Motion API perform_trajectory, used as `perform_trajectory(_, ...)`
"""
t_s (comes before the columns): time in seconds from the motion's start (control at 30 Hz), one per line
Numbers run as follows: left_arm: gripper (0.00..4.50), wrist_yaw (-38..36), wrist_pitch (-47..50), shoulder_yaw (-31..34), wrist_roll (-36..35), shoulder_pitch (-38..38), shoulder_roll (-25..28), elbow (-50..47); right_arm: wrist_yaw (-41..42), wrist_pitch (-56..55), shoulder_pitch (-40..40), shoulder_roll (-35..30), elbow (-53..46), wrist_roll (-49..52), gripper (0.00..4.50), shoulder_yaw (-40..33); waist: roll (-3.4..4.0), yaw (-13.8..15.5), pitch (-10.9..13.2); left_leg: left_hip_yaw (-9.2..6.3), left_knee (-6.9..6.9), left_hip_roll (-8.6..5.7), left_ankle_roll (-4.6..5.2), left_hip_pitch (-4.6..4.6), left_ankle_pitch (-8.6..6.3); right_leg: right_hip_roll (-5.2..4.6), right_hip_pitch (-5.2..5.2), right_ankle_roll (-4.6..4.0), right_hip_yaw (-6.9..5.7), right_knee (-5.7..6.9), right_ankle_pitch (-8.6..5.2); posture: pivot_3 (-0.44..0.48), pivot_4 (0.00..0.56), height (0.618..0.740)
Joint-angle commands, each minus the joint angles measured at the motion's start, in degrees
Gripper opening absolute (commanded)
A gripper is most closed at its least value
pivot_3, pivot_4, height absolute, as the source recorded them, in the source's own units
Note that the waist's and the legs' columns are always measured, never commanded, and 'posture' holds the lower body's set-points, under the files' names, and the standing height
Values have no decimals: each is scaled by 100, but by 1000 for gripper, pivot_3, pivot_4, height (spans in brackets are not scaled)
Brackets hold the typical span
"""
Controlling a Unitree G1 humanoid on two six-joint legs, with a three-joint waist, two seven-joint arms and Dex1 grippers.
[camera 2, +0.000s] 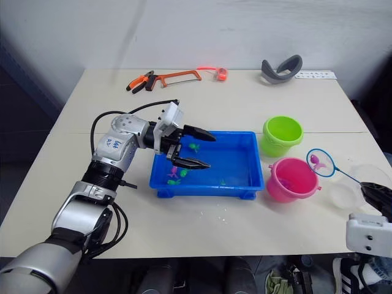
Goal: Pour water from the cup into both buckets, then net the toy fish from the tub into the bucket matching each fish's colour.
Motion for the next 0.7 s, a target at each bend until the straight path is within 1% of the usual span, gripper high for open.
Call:
perform_trajectory(0.03, 4477, 12, -15, 15, -20, -33, 16, -243, 34, -437, -89, 27, 94, -58, 0, 3, 0, 8, 0, 0, 0, 0, 0, 0, 0, 0, 0, 0, 0, 0, 0, 0, 150, 740)
perform_trajectory(0.37, 4477, 51, -62, 25, -4, -81, -3, -150, 48, -1241, -430, -100, 501, -237, 0, -6, 0, 2, 0, -2, 2, -3, 2, 1, 0, -4, 3, 0, -1, 1, 0, 0, 150, 740)
perform_trajectory(0.47, 4477, 61, -82, 20, 2, -70, -10, -141, 127, -1458, -447, -188, 609, -116, 0, 86, 0, 0, 0, -1, 3, -4, 2, 1, 0, -4, 3, 0, -1, 2, 0, 0, 150, 740)
perform_trajectory(0.57, 4477, 70, -106, 28, 7, -95, -19, -92, 100, -1281, -703, -327, 828, -198, 0, 40, 0, 0, 0, -2, 3, -4, 2, 1, 0, -4, 4, 0, -1, 2, 0, 0, 150, 740)
perform_trajectory(0.63, 4477, 85, -129, 34, 14, -94, -23, -68, 178, -1124, -724, -294, 869, 199, 0, 123, 0, -1, 0, -2, 3, -4, 2, 1, 0, -4, 4, 0, -1, 2, 0, 0, 150, 740)
perform_trajectory(0.7, 4477, 93, -172, 34, 42, -54, 8, -42, 293, -687, -744, -126, 723, 963, 0, 243, 0, -2, 0, -2, 3, -4, 2, 1, 0, -4, 4, 0, -1, 3, 0, 0, 150, 740)
